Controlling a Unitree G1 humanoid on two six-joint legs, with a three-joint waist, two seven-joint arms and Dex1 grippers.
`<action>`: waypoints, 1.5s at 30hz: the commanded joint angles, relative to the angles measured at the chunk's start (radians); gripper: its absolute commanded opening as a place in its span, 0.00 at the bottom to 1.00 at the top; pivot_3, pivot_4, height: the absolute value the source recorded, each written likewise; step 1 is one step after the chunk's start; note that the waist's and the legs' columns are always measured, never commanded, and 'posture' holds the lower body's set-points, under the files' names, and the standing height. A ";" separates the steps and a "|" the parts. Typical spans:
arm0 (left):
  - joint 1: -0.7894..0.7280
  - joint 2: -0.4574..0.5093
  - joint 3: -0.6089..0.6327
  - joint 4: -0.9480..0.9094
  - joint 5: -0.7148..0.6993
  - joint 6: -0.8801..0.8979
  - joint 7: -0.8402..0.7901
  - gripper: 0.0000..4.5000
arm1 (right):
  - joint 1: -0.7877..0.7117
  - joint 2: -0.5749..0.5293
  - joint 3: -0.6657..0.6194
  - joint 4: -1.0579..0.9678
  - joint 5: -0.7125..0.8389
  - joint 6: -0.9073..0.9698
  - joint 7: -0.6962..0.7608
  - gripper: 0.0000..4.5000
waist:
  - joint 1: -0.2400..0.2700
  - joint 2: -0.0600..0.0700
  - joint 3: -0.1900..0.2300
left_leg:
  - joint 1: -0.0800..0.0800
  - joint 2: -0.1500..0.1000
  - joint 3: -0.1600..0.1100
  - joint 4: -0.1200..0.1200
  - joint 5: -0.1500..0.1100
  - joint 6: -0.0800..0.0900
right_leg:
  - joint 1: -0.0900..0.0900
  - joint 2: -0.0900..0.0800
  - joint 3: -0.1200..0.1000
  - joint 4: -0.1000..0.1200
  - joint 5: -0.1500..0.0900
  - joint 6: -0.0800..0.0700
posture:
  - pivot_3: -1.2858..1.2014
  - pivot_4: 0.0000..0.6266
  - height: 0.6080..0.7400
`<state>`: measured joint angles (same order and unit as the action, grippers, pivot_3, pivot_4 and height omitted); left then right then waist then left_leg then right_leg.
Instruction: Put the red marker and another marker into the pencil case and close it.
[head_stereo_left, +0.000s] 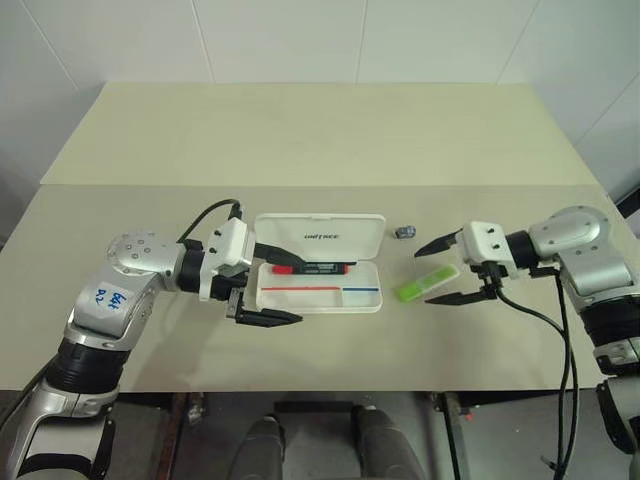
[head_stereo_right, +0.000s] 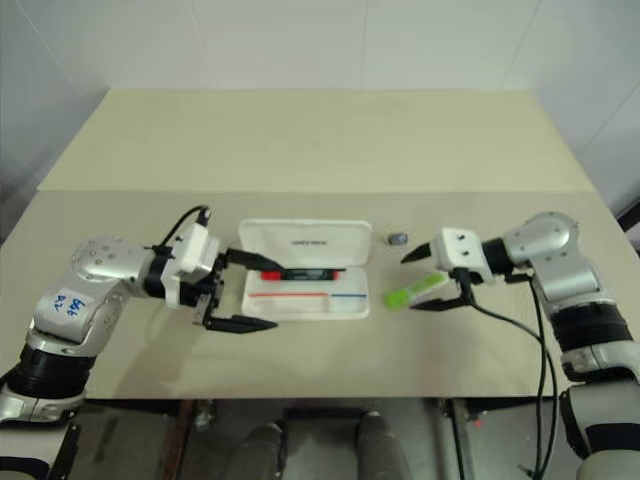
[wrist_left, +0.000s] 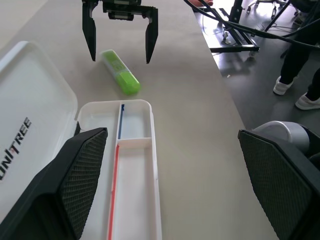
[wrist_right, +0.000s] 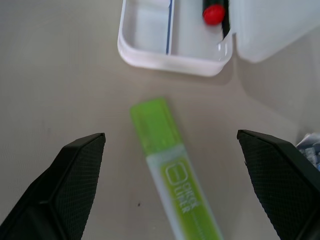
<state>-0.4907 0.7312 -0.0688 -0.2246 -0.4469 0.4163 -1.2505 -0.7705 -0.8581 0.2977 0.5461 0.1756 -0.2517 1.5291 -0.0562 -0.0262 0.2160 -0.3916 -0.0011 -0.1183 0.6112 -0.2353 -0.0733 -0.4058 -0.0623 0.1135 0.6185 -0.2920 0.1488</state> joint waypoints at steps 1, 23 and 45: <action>0.016 0.025 0.043 -0.064 -0.033 0.015 0.020 1.00 | -0.047 -0.005 0.037 0.103 -0.028 -0.097 0.085 1.00 | -0.001 0.000 0.000 | 0.000 0.000 0.000 0.000 0.000 0.000 | 0.000 0.000 0.000 0.000 0.000 0.000 | 0.52 0.24 1.00; 0.066 0.040 0.056 -0.138 -0.060 0.047 0.081 1.00 | -0.284 0.101 0.141 0.553 -0.209 -0.349 0.085 0.31 | -0.027 0.000 0.000 | 0.006 0.000 0.000 0.003 0.001 -0.001 | 0.007 0.000 0.001 0.002 0.001 0.001 | 0.52 0.24 1.00; 0.028 0.060 0.034 -0.016 -0.020 -0.029 -0.010 1.00 | -0.118 -0.098 -0.009 0.234 -0.004 -0.112 0.085 0.24 | -0.026 0.002 0.001 | 0.005 -0.001 -0.001 0.001 0.000 -0.001 | 0.007 0.000 -0.001 0.001 -0.001 0.000 | 0.52 0.24 1.00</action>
<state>-0.4495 0.7742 -0.0428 -0.2477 -0.4688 0.4102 -1.2448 -0.9003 -0.9342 0.3351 0.8575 0.1174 -0.4205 1.5460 -0.0818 -0.0238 0.2174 -0.3861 -0.0018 -0.1196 0.6124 -0.2351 -0.0745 -0.3989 -0.0622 0.1129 0.6199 -0.2926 0.1492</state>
